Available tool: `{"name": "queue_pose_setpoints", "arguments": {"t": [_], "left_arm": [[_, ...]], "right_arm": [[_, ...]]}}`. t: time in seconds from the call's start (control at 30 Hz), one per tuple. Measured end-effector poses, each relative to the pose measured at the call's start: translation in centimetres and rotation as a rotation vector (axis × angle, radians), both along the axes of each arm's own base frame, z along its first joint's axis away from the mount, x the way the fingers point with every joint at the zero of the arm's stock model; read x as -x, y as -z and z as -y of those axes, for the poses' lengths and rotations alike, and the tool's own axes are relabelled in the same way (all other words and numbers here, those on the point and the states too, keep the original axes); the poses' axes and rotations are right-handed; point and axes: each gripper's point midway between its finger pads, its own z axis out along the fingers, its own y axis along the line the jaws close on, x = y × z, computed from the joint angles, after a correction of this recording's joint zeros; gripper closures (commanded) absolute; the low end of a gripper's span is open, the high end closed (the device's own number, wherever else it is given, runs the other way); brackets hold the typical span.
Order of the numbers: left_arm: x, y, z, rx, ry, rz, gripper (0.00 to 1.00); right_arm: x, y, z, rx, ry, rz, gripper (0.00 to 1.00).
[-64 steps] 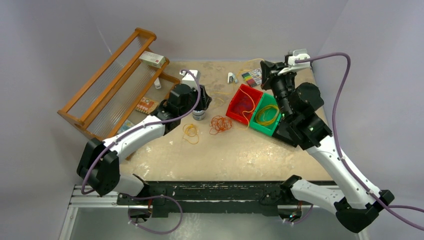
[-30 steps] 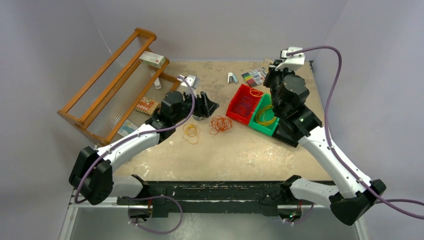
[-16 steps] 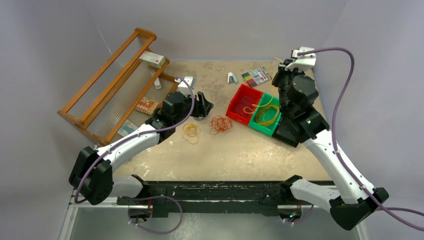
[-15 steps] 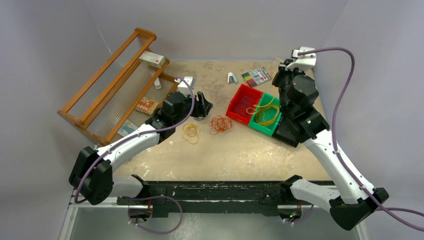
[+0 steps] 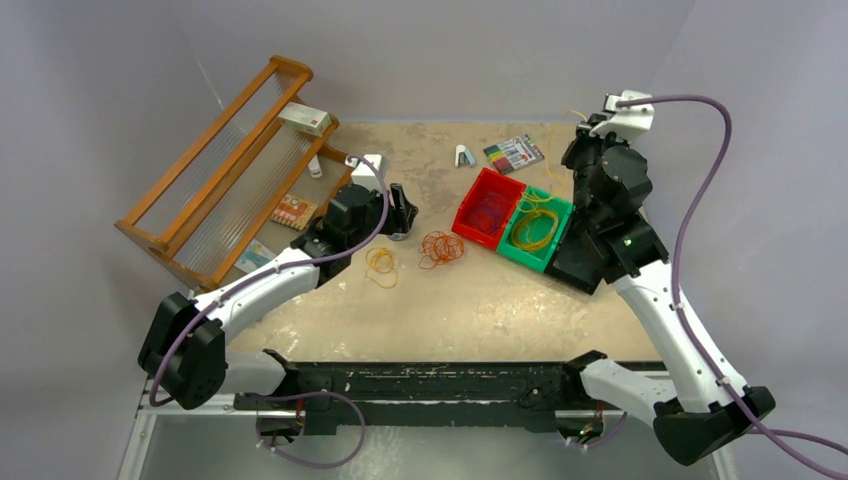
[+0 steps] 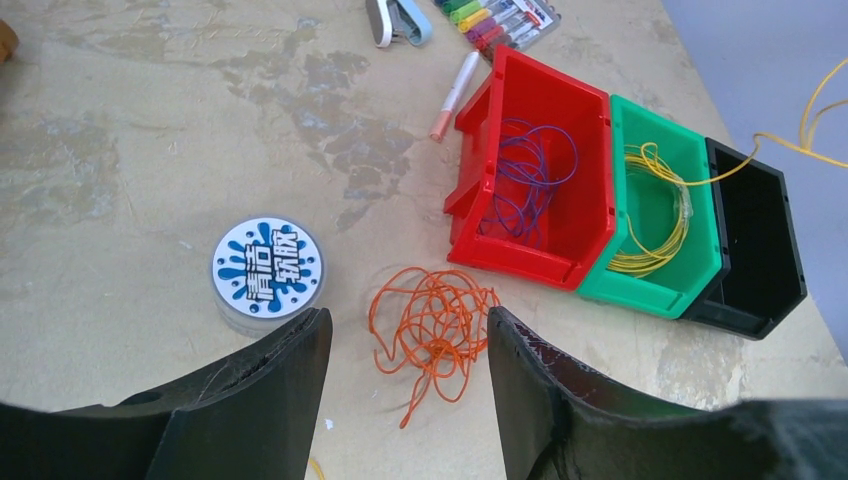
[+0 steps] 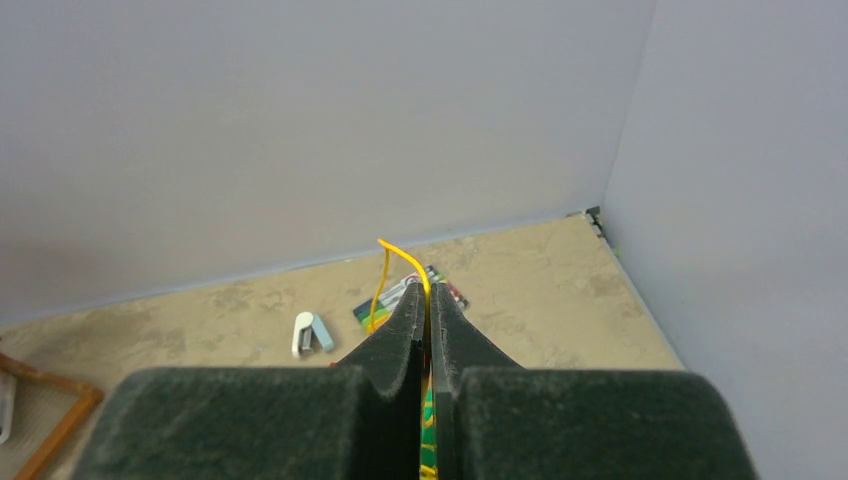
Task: Untangle the cables
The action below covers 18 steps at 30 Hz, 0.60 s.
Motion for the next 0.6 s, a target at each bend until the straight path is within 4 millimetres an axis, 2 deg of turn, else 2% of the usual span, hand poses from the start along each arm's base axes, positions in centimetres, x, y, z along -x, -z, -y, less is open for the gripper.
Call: {"name": "queue_pose_setpoints", "arguments": {"t": [0.37, 0.6], "left_arm": [[-0.2, 1.4, -0.7, -0.027, -0.04, -0.043, 0.43], [-0.3, 1.7, -1.0, -0.032, -0.05, -0.05, 0.43]], "right_arm": [[-0.5, 0.5, 3.5, -0.021, 0.056, -0.025, 1.0], [-1.5, 1.6, 3.8, -0.033, 0.041, -0.055, 1.0]]}}
